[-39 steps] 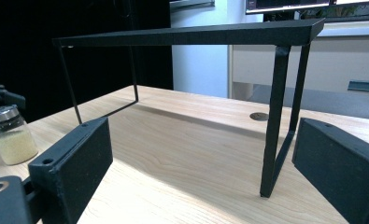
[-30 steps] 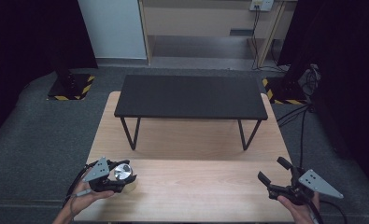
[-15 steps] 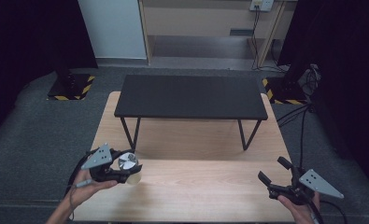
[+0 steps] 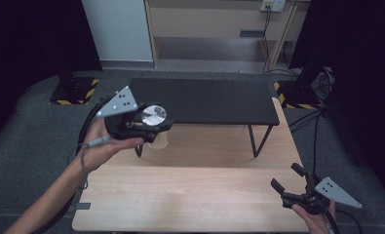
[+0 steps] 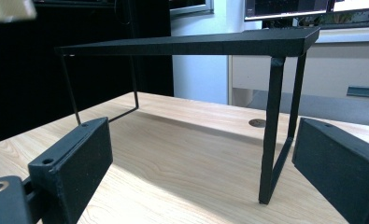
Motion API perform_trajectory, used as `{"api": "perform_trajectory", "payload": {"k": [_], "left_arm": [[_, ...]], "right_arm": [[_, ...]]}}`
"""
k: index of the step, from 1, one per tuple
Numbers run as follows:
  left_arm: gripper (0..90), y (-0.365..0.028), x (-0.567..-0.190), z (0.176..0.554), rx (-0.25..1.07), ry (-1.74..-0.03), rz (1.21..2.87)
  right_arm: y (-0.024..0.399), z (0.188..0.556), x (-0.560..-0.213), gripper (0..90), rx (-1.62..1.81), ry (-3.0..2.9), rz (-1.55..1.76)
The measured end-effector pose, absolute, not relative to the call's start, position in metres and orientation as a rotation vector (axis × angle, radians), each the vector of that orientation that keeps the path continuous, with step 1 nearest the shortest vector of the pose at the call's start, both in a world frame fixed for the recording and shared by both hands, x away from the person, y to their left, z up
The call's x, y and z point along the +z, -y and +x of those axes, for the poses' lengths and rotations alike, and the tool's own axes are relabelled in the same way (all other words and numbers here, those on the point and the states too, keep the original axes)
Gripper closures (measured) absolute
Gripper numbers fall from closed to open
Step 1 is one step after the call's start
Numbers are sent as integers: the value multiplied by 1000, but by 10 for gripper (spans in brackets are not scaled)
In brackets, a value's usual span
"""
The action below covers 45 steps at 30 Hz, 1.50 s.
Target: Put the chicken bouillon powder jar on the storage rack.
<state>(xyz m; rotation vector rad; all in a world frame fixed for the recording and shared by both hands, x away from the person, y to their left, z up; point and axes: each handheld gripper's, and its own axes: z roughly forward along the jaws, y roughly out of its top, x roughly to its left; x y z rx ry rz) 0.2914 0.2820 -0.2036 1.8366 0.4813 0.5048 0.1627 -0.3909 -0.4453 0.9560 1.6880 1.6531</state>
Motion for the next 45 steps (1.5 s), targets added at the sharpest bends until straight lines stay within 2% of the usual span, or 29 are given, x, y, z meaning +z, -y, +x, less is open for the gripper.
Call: {"api": "perform_trajectory", "payload": {"k": [1,7,13,15,21,28,38,45], "left_arm": [[341,-268,-189,298,526,-502,1841],[341,-243,-171,317,555,-582,1820],[339,-216,-168,350,670,-671,1824],[340,-203,-172,368,740,-777,1820],[340,-195,-194,402,844,-953,1701],[340,-195,-212,422,895,-967,1700],[340,-196,-241,437,839,-965,1743],[339,-200,-263,436,821,-973,1678]], "right_arm": [[391,163,-445,49,1657,-1685,955],[392,163,-446,48,1659,-1684,955],[393,163,-446,49,1663,-1682,954],[393,163,-446,48,1664,-1683,955],[394,163,-447,49,1663,-1686,959],[396,164,-449,48,1668,-1683,968],[396,164,-450,48,1666,-1689,971],[395,164,-450,48,1663,-1696,973]]}}
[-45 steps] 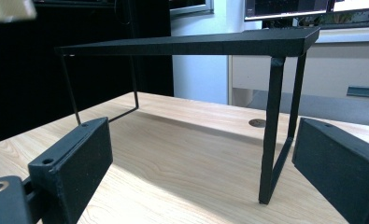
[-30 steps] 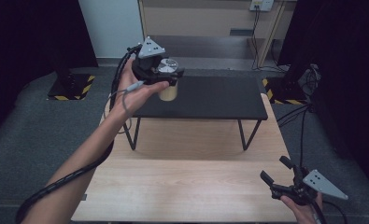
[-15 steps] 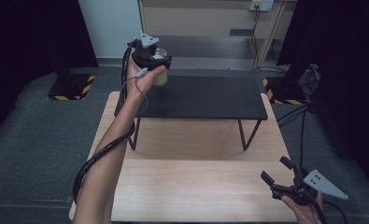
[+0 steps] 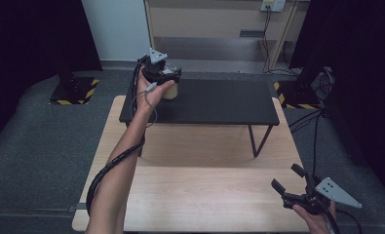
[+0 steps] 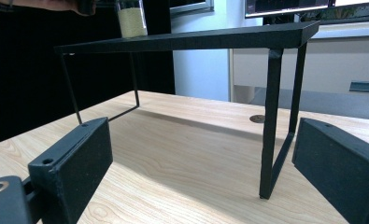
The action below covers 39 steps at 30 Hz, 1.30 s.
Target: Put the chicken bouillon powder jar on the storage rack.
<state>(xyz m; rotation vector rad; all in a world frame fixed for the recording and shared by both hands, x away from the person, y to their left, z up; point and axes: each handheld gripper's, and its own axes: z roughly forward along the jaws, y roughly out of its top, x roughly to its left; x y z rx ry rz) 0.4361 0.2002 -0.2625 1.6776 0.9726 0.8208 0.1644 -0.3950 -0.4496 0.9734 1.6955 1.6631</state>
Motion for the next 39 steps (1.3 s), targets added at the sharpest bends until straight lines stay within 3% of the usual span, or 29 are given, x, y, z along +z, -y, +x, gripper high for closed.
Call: {"api": "perform_trajectory", "payload": {"k": [4,5,7,10,26,39], "left_arm": [[280,-203,-265,436,802,-975,1663],[155,-203,-265,434,804,-979,1646],[106,-208,-260,431,779,-960,1617],[103,-213,-244,420,836,-894,1645],[50,-318,-192,320,679,-664,1619],[68,-374,-206,231,695,-565,1536]], "right_arm": [[394,165,-449,48,1662,-1701,968],[394,165,-449,48,1662,-1700,968],[395,164,-449,48,1665,-1692,969],[395,164,-449,48,1664,-1691,970],[390,162,-446,48,1681,-1696,937],[387,162,-444,48,1672,-1707,927]]}}
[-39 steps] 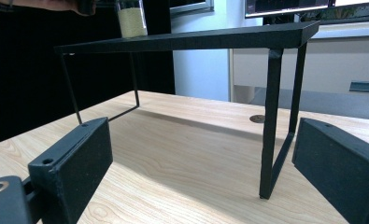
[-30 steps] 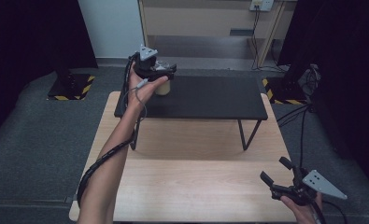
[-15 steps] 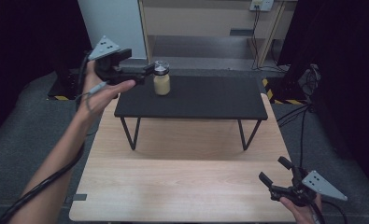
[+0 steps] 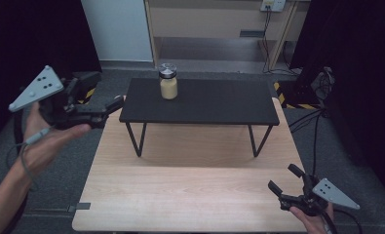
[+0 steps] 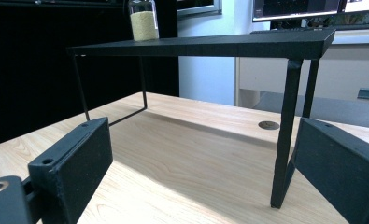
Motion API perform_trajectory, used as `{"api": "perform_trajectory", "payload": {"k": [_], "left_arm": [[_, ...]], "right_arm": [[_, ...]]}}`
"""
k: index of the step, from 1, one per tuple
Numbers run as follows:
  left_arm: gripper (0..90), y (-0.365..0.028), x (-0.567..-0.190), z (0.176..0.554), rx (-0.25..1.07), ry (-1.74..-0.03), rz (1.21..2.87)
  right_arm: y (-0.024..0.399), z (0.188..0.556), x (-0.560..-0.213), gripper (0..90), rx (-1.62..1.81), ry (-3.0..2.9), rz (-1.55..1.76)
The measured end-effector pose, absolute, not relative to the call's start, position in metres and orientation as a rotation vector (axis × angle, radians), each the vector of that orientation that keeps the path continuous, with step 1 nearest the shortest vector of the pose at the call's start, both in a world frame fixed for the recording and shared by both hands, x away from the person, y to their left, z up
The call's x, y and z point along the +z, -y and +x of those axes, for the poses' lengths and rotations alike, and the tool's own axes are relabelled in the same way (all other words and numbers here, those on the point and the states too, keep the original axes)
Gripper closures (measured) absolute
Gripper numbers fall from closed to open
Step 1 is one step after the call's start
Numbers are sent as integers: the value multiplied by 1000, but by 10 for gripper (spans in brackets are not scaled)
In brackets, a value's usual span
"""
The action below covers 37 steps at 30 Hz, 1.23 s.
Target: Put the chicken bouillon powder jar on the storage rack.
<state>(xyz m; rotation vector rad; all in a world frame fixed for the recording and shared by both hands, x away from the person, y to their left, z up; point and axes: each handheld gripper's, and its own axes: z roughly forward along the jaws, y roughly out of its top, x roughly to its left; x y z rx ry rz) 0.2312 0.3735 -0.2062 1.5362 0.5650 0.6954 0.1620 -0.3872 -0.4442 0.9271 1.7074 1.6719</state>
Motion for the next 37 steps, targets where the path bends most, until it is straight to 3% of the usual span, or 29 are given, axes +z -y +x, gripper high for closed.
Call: {"api": "perform_trajectory", "payload": {"k": [11,37], "left_arm": [[69,-385,-222,214,670,-504,1564],[69,-377,-229,225,639,-471,1596]], "right_arm": [[388,160,-444,48,1670,-1698,932],[388,160,-444,48,1672,-1694,935]]}}
